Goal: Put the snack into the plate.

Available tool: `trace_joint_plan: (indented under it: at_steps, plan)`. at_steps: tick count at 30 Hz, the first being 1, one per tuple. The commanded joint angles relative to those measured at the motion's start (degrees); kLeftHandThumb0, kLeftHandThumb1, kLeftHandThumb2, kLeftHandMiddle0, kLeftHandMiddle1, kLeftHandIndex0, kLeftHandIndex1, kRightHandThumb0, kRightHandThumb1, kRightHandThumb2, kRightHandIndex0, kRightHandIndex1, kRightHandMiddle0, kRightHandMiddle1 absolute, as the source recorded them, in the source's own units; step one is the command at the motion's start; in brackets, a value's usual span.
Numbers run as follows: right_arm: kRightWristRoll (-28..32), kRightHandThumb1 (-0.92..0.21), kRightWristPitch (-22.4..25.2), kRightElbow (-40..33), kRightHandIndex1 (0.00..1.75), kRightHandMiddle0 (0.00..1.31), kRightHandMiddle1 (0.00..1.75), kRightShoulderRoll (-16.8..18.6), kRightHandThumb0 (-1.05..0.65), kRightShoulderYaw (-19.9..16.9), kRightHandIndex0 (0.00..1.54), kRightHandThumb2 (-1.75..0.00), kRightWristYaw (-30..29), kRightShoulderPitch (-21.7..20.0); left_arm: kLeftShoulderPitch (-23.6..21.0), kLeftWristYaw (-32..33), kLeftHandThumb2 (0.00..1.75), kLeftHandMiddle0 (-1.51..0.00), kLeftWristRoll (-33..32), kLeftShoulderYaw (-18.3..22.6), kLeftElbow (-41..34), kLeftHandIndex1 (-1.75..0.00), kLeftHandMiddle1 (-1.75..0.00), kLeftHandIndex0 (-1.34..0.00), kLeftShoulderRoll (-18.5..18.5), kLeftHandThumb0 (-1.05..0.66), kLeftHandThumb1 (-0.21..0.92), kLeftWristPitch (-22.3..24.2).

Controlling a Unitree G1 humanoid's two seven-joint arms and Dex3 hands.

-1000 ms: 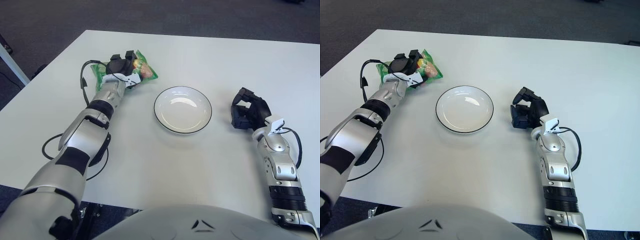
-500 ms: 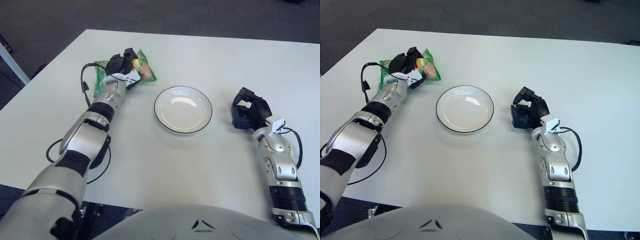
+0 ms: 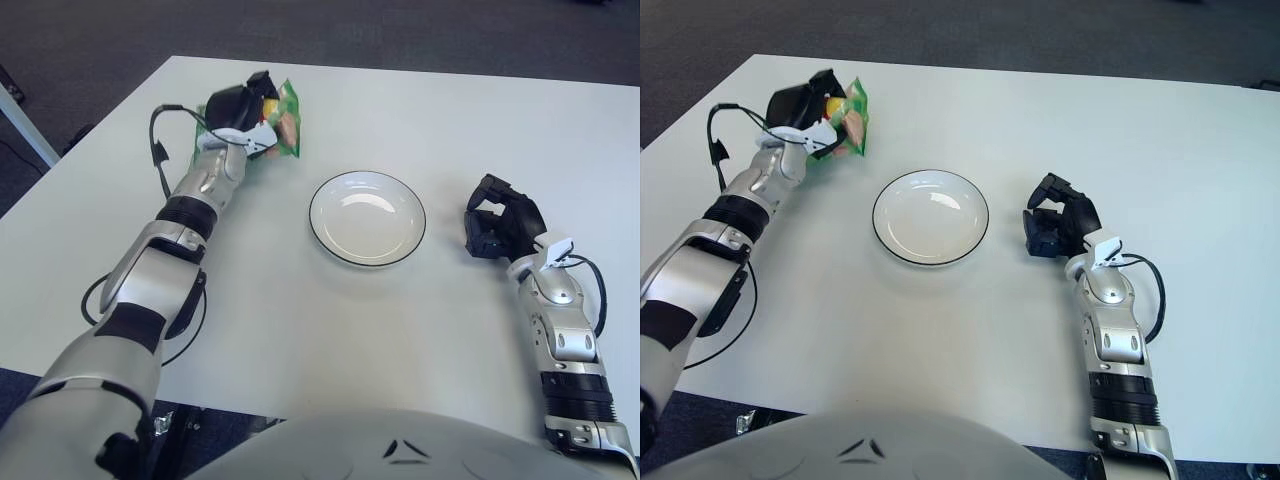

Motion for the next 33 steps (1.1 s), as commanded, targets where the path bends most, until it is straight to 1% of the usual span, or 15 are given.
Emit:
trace_joint_plan:
  at_steps: [1,4,8,13,22,27,33]
  plan:
    - [-1.7,-0.34,3.5,4.6,1.75,0.59,1.75,0.9,-0.47,1.1,1.24,-1.28,-0.2,3.6,3.5,-1.0,1.7,-0.94,2.2,0.6,-10.8,-1.75,-1.59,-0.69,0.2,0.0,-0.07,3.5]
    - [-1.7,-0.34,3.3,4.7,1.75,0.59,1.75,0.9,-0.47,1.1,1.25,-1.28,-0.2,3.6,5.0,-2.7,1.73,-0.94,2.7,0.9,-16.3,-1.75,-1.61,-0.7,0.2,0.0,-0.09,5.1]
    - [-1.8,-0.33,3.3,4.9,1.75,0.6,1.75,0.8,-0.48,1.3,1.26,-1.3,-0.2,3.5,6.3,-4.2,1.74,-0.94,3.1,1.3,-20.3,-1.75,-1.64,-0.71,0.7,0.0,-0.09,5.4]
    - [-1.6,-0.34,3.7,5.0,1.75,0.6,1.75,0.9,-0.47,1.2,1.26,-1.29,-0.5,3.3,7.5,-3.6,1.75,-0.92,3.8,1.3,-23.4,-1.75,-1.66,-0.7,0.7,0.0,-0.09,2.7]
    - [-1.6,-0.35,3.2,5.1,1.75,0.59,1.75,0.8,-0.47,1.3,1.25,-1.28,-0.4,3.5,8.1,-3.6,1.75,-0.92,3.2,2.1,-25.7,-1.75,-1.67,-0.7,0.9,0.0,-0.09,-2.9]
    - [-1.6,-0.34,3.2,5.1,1.75,0.59,1.75,0.7,-0.47,1.3,1.25,-1.28,-0.3,3.5,9.6,-6.1,1.75,-0.91,2.5,2.3,-30.6,-1.75,-1.68,-0.7,0.1,0.0,-0.08,-4.3]
    - [-1.4,-0.34,2.8,5.2,1.75,0.6,1.75,0.8,-0.47,1.3,1.25,-1.29,-0.2,3.4,13.2,-10.8,1.75,-0.9,0.8,2.0,-37.5,-1.75,-1.71,-0.69,-0.8,0.0,-0.07,-5.7]
